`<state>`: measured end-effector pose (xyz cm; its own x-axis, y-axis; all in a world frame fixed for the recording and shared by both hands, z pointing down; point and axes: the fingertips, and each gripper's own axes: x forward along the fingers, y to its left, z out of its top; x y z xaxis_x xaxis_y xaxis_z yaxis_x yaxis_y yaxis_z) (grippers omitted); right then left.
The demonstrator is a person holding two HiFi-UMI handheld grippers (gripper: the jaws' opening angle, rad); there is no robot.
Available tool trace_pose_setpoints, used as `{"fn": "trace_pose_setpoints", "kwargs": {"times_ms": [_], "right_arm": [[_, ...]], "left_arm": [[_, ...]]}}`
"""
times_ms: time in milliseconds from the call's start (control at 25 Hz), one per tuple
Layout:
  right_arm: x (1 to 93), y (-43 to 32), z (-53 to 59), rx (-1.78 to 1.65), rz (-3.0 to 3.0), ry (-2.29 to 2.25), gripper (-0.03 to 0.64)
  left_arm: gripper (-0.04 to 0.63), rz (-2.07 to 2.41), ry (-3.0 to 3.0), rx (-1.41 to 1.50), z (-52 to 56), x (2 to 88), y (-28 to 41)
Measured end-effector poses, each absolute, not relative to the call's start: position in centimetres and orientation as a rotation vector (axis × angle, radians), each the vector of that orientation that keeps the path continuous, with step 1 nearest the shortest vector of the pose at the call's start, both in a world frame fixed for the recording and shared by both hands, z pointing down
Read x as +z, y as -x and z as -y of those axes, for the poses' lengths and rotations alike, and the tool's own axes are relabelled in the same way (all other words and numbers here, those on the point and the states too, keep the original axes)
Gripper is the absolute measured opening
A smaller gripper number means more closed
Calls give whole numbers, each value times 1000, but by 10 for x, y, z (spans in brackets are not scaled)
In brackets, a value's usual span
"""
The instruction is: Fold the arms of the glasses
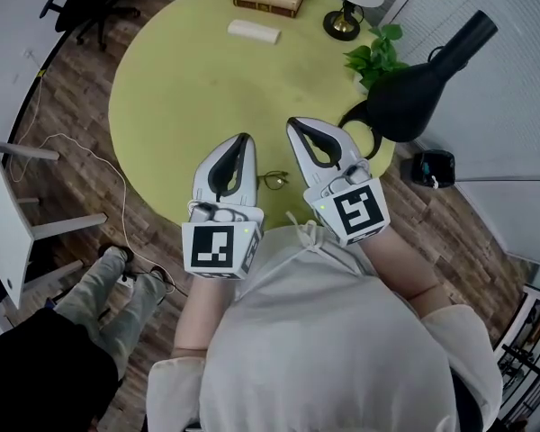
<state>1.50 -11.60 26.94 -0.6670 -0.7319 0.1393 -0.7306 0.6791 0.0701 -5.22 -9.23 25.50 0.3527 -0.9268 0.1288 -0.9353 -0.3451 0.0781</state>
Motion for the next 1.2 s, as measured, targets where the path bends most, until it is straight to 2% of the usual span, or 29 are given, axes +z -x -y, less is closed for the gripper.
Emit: {"fn": "trace_pose_setpoints", "kwargs": {"times_ms": [1200], "right_arm": [[279, -8, 100, -31, 2695, -1143, -3]], "left_arm": [[6, 1702, -2392, 109, 84, 276, 57]]}}
